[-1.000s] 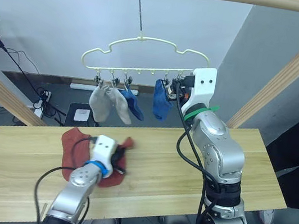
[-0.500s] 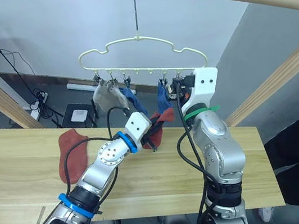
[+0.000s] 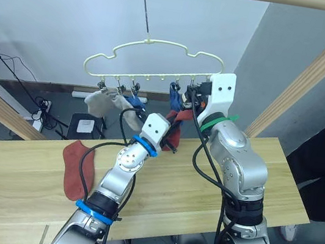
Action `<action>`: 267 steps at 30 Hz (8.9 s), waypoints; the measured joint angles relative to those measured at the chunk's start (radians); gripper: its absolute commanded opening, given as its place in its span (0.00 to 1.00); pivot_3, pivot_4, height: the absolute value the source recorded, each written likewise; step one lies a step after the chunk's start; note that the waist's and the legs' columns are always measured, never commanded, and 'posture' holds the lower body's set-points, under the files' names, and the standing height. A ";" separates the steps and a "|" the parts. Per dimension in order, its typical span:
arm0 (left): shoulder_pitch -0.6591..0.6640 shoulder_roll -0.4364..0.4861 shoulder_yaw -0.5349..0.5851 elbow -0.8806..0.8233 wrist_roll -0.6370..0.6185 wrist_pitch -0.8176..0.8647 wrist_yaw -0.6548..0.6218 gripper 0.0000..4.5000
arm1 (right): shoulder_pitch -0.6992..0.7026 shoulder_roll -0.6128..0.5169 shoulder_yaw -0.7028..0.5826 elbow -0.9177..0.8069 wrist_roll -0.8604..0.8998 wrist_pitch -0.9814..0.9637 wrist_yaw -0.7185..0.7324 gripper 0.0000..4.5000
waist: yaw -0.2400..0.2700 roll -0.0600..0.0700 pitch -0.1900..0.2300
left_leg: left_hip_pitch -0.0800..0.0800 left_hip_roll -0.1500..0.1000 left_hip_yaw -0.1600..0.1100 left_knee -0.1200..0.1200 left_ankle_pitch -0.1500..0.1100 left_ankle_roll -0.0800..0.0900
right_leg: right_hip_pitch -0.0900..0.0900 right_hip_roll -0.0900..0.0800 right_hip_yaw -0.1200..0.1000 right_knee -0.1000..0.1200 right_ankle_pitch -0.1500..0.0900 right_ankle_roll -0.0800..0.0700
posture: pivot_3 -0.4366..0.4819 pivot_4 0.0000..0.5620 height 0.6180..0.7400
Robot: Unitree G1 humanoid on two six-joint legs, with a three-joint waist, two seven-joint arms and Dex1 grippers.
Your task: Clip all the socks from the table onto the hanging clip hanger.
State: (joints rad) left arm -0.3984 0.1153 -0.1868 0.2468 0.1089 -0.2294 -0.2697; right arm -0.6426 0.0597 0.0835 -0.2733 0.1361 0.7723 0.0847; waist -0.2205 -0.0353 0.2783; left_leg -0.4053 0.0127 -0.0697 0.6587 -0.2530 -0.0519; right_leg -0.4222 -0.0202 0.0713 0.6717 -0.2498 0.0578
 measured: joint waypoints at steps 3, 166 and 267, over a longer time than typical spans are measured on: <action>-0.001 -0.001 0.001 0.012 0.001 -0.009 0.009 0.00 | 0.000 0.000 0.000 0.000 0.000 0.000 0.000 0.00 | 0.000 0.000 0.000 | 0.000 0.000 0.000 0.000 0.000 0.000 | 0.000 0.000 0.000 0.000 0.000 0.000 | 0.13 0.43 1.00; 0.167 0.436 0.150 -0.561 -0.539 0.614 -0.556 1.00 | -0.002 0.028 -0.034 0.095 -0.072 -0.128 -0.046 0.49 | 0.000 0.001 -0.002 | 0.002 0.000 -0.001 0.004 0.000 0.000 | 0.000 0.000 0.000 0.008 0.000 -0.001 | 0.19 0.33 1.00; 0.348 0.232 0.221 -0.099 -0.240 0.405 -0.144 0.02 | 0.017 0.017 -0.021 0.032 -0.034 -0.040 -0.021 0.00 | 0.002 0.003 -0.027 | 0.004 0.000 0.000 0.003 0.001 0.000 | 0.001 0.000 0.000 0.007 0.001 -0.001 | 0.16 0.37 1.00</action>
State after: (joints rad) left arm -0.0500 0.3475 0.0341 0.1479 -0.1307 0.1756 -0.4133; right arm -0.6260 0.0768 0.0621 -0.2416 0.1016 0.7323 0.0632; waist -0.2189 -0.0322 0.2514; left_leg -0.4017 0.0125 -0.0701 0.6617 -0.2522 -0.0515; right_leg -0.4211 -0.0205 0.0717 0.6789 -0.2490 0.0564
